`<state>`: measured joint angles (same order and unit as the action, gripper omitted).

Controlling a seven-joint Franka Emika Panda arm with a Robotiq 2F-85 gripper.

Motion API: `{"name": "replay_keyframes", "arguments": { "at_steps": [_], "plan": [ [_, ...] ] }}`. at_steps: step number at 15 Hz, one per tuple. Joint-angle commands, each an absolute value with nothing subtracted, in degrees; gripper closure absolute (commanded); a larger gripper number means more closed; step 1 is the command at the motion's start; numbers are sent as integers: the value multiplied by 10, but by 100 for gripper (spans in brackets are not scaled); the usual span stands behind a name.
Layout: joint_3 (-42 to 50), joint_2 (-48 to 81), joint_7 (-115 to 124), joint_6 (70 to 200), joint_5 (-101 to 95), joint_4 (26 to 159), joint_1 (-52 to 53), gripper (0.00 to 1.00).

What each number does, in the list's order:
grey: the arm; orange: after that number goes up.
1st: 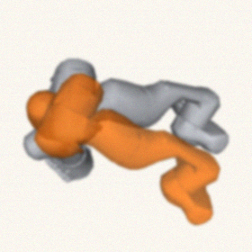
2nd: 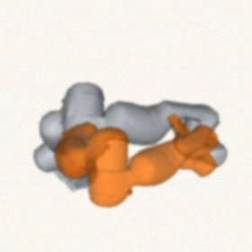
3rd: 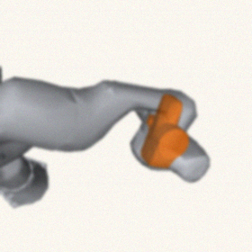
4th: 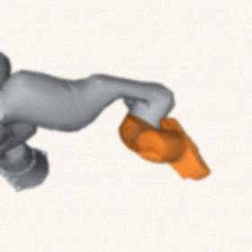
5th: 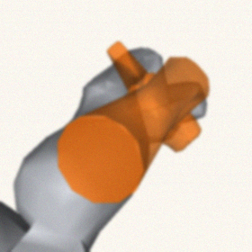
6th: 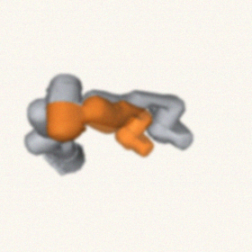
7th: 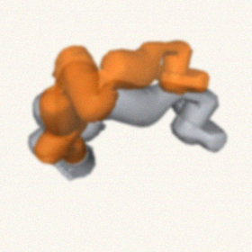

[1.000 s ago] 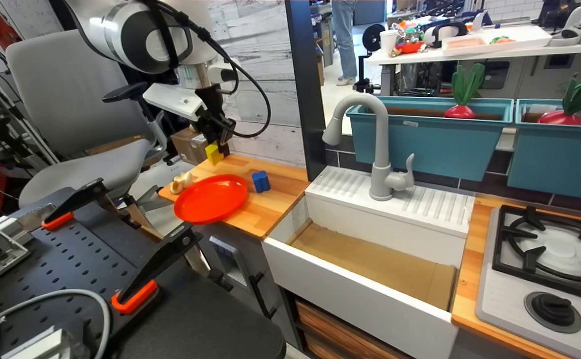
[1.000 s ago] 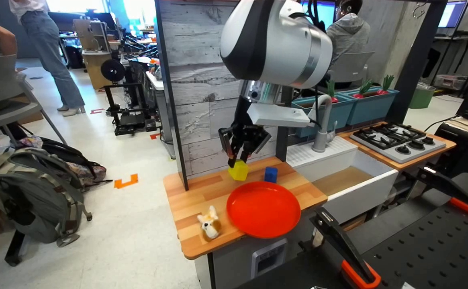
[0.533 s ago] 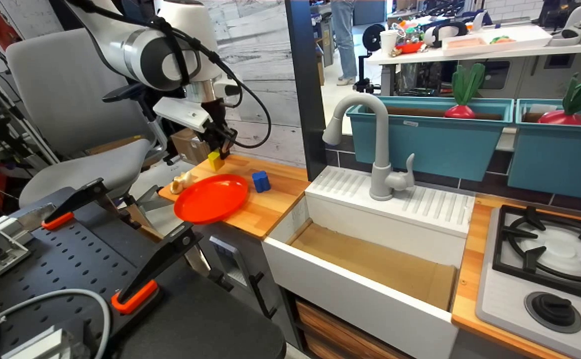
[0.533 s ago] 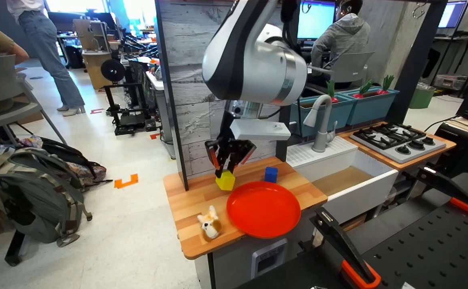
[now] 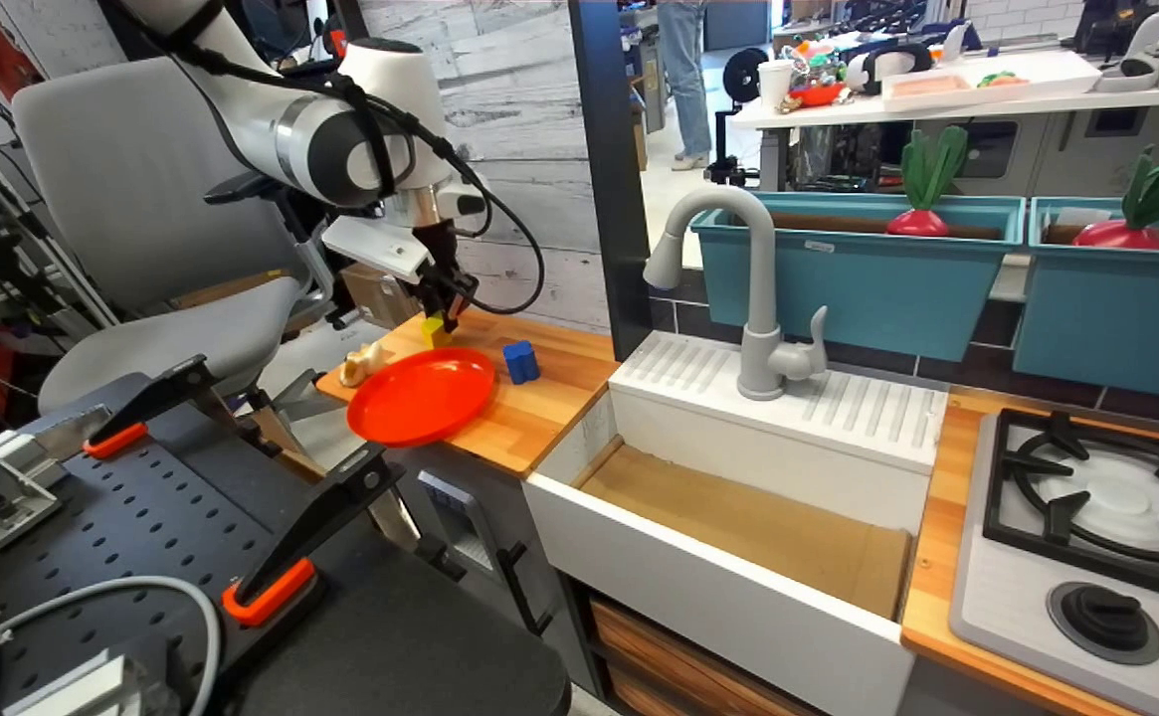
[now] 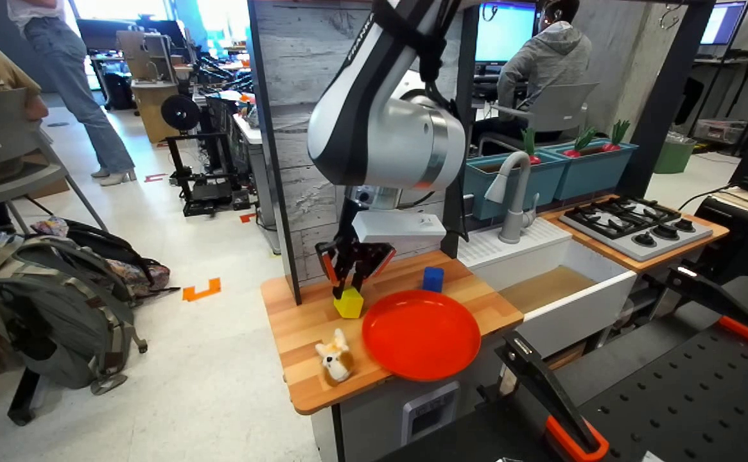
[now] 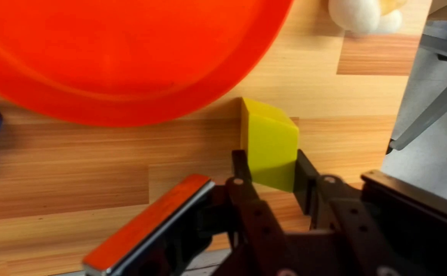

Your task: Move the yellow block to the left

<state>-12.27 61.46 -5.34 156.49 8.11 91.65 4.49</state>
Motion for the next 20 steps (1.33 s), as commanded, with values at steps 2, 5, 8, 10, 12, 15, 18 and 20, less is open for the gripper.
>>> {"name": "replay_keyframes", "arguments": {
  "at_steps": [2,5,8,10,12,15,18,20],
  "plan": [
    [-110,637,-34,1541,70,874,60,37],
    [-103,640,-27,1540,68,869,66,16],
    [-102,628,-26,1547,68,885,66,0],
    [-103,612,-26,1557,69,908,64,0],
    [-107,589,-33,1576,68,943,60,0],
    [-115,549,-53,1612,60,1013,49,0],
    [-120,509,-72,1655,43,1092,39,0],
    [-114,488,-78,1676,31,1133,38,0]
  ]
}}
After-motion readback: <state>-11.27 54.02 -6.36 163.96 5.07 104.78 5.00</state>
